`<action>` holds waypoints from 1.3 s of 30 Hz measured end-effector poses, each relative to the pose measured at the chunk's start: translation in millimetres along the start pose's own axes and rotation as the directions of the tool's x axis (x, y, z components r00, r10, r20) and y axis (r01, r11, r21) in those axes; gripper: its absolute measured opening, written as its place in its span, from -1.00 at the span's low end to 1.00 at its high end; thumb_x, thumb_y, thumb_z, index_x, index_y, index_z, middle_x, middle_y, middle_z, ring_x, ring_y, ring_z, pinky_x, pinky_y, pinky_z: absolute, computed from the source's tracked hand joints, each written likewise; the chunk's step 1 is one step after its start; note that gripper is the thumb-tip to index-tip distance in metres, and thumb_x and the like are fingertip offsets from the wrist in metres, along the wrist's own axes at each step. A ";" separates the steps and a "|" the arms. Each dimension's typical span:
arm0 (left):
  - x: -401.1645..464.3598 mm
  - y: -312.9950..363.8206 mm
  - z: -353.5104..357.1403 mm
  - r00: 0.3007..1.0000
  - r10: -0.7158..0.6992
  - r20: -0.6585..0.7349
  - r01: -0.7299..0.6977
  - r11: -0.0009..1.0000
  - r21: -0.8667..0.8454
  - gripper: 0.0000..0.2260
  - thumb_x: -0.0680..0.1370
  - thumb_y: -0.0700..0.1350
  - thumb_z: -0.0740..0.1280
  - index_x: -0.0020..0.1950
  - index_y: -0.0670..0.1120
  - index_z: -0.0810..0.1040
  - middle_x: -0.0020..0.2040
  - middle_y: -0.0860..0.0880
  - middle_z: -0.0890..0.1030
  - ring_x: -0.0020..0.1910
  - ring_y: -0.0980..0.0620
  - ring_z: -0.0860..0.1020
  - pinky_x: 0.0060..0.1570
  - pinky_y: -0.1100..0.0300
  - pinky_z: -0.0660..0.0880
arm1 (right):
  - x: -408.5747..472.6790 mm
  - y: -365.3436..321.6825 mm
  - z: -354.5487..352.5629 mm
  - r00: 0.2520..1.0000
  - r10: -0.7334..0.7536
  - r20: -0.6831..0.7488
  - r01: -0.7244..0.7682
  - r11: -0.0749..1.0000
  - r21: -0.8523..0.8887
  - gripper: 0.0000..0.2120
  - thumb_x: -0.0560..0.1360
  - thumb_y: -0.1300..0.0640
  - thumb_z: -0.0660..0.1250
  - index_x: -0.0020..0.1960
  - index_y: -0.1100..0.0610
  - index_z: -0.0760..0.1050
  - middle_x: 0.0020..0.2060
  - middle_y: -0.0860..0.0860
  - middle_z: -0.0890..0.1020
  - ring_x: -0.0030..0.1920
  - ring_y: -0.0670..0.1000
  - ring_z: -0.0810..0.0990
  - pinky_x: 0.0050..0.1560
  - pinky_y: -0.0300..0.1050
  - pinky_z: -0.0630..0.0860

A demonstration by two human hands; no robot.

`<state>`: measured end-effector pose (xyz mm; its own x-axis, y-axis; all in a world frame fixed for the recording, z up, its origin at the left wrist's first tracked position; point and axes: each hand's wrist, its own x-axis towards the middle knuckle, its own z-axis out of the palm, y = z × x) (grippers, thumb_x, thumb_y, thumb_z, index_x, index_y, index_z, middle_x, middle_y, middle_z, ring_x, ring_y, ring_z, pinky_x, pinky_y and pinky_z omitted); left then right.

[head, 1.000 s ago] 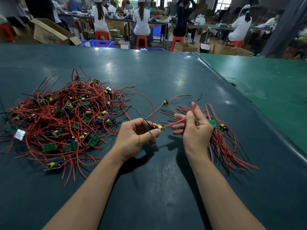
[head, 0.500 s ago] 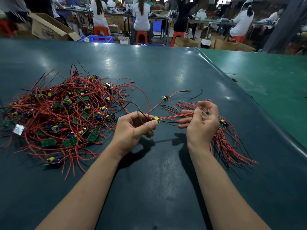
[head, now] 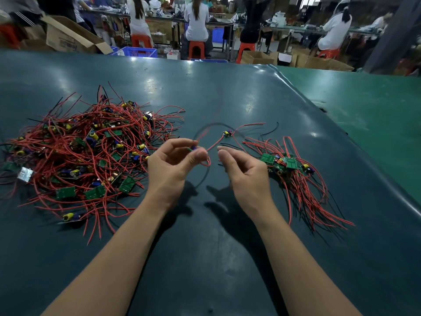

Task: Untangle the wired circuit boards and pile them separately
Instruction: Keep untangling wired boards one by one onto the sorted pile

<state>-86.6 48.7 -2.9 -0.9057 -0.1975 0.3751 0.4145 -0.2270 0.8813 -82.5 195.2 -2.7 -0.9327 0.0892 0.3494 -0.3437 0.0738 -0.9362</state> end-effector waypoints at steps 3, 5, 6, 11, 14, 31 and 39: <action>-8.0 -2.3 5.3 0.968 0.168 0.187 -0.225 0.910 0.348 -0.73 0.31 -0.11 0.56 -0.03 -0.08 0.66 -0.18 -0.04 0.66 -0.21 0.05 0.60 -0.13 0.19 0.54 | -2.6 -1.5 3.8 0.990 0.063 0.124 -0.079 0.988 0.135 -0.82 0.60 0.18 0.29 0.10 0.21 0.63 -0.52 -0.20 0.51 -0.52 -0.21 0.39 -0.48 -0.40 0.31; -9.5 -4.4 5.3 0.922 0.260 0.287 -0.374 0.791 0.483 -0.70 0.34 -0.09 0.56 0.04 -0.09 0.67 -0.15 -0.08 0.62 -0.18 0.04 0.57 -0.14 0.19 0.50 | -2.6 -3.5 2.3 0.985 0.124 0.120 -0.148 0.963 0.225 -0.84 0.60 0.19 0.30 0.07 0.16 0.64 -0.52 -0.15 0.43 -0.55 -0.16 0.28 -0.54 -0.32 0.23; -8.9 -4.7 4.3 0.913 0.275 0.301 -0.398 0.762 0.511 -0.68 0.35 -0.08 0.55 0.07 -0.11 0.68 -0.15 -0.09 0.61 -0.18 0.04 0.56 -0.13 0.22 0.49 | -2.2 -4.3 1.7 0.984 0.144 0.105 -0.167 0.951 0.259 -0.85 0.59 0.20 0.31 0.04 0.14 0.66 -0.51 -0.09 0.40 -0.54 -0.13 0.27 -0.54 -0.32 0.21; -9.6 -7.1 2.1 0.886 0.282 0.367 -0.457 0.666 0.590 -0.70 0.41 -0.05 0.50 0.06 -0.18 0.69 -0.16 -0.08 0.56 -0.22 0.02 0.53 -0.15 0.19 0.50 | -0.3 -4.2 4.6 0.974 0.218 0.059 -0.226 0.931 0.287 -0.80 0.61 0.23 0.27 -0.07 0.12 0.67 -0.51 -0.10 0.41 -0.52 -0.13 0.32 -0.55 -0.33 0.21; -9.0 -8.3 2.0 0.887 0.275 0.370 -0.456 0.643 0.615 -0.73 0.42 -0.06 0.51 0.03 -0.19 0.69 -0.16 -0.08 0.55 -0.25 -0.04 0.53 -0.20 0.08 0.52 | 2.5 -1.0 5.1 0.978 0.211 0.001 -0.202 0.935 0.293 -0.81 0.60 0.28 0.26 -0.08 0.18 0.64 -0.52 -0.16 0.42 -0.53 -0.15 0.30 -0.56 -0.33 0.23; -7.8 -11.8 0.2 0.895 0.216 0.390 -0.430 0.646 0.630 -0.73 0.41 -0.03 0.53 -0.04 -0.21 0.70 -0.21 -0.11 0.59 -0.28 -0.10 0.54 -0.23 -0.01 0.50 | 11.0 7.7 -4.3 0.949 0.310 -0.064 -0.254 0.866 0.431 -0.84 0.62 0.24 0.23 -0.05 0.14 0.58 -0.23 0.05 0.71 -0.51 -0.11 0.45 -0.60 -0.30 0.27; -10.6 -12.4 2.2 0.858 0.134 0.496 -0.454 0.648 0.611 -0.73 0.41 0.02 0.52 -0.07 -0.17 0.71 -0.20 -0.06 0.59 -0.26 -0.08 0.55 -0.19 -0.01 0.51 | 18.1 12.1 -12.8 0.929 0.308 -0.205 -0.222 0.908 0.355 -0.77 0.65 0.14 0.22 -0.14 0.17 0.54 -0.55 0.03 0.57 -0.66 -0.10 0.25 -0.62 -0.31 0.18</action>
<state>-82.4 55.6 -17.1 -0.7657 0.2735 0.5822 0.6259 0.5253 0.5764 -102.2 210.4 -7.2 -0.9498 0.3097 0.0443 -0.1434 -0.3054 -0.9413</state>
